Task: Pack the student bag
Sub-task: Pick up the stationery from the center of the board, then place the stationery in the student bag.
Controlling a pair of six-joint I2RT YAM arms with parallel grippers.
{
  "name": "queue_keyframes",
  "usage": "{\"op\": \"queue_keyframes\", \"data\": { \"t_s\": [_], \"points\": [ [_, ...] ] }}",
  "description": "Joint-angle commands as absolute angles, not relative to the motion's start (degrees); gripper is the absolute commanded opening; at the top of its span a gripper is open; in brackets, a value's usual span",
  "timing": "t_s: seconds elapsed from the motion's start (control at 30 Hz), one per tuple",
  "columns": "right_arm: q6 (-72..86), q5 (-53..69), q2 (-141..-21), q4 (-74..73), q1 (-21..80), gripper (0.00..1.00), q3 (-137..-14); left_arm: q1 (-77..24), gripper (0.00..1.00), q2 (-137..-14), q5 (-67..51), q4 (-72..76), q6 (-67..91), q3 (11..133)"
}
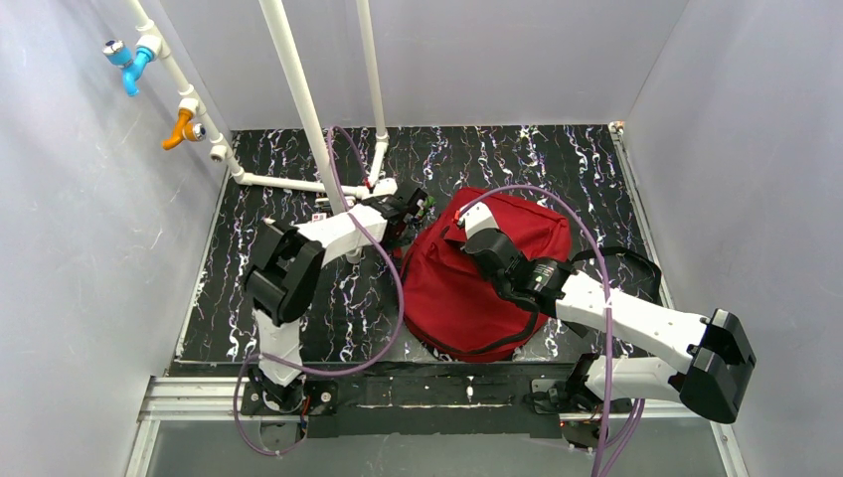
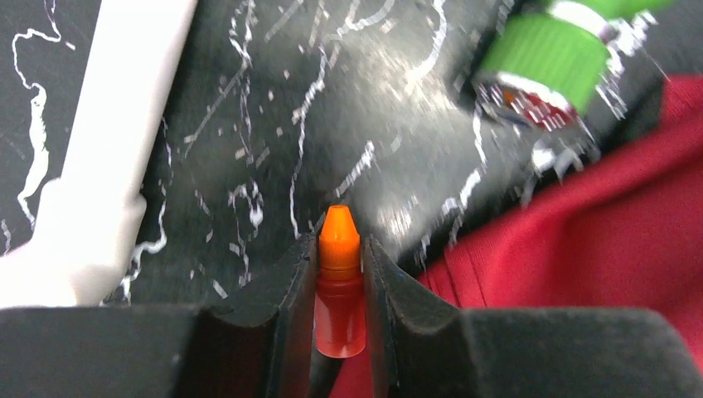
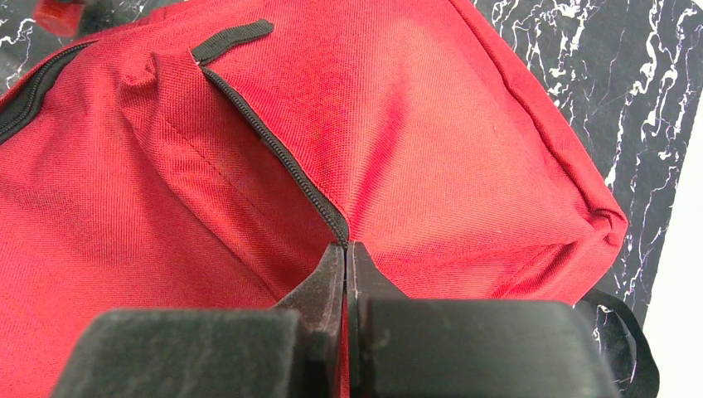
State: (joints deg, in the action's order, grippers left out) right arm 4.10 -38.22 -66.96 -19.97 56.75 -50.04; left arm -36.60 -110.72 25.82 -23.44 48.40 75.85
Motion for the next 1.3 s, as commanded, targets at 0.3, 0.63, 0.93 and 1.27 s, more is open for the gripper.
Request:
{"op": "queue_keyframes", "data": {
  "t_s": [0.3, 0.63, 0.93, 1.27],
  "points": [
    [4.0, -39.4, -66.6, -19.1, 57.3, 0.01, -51.8, -37.0, 0.07, -87.0, -10.5, -19.9, 40.0, 67.0],
    [4.3, -38.1, -68.7, -18.4, 57.3, 0.01, -52.7, -40.5, 0.07, -74.7, -24.4, -2.3, 43.2, 54.4],
    [8.6, -36.7, -67.0, -20.5, 57.3, 0.01, -56.0, -46.8, 0.09, -74.5, -16.6, 12.3, 45.2, 47.6],
    [10.3, -34.2, -62.9, -19.3, 57.3, 0.01, -56.8, -51.6, 0.17, -86.2, -6.2, 22.9, 45.5, 51.2]
  ]
}}
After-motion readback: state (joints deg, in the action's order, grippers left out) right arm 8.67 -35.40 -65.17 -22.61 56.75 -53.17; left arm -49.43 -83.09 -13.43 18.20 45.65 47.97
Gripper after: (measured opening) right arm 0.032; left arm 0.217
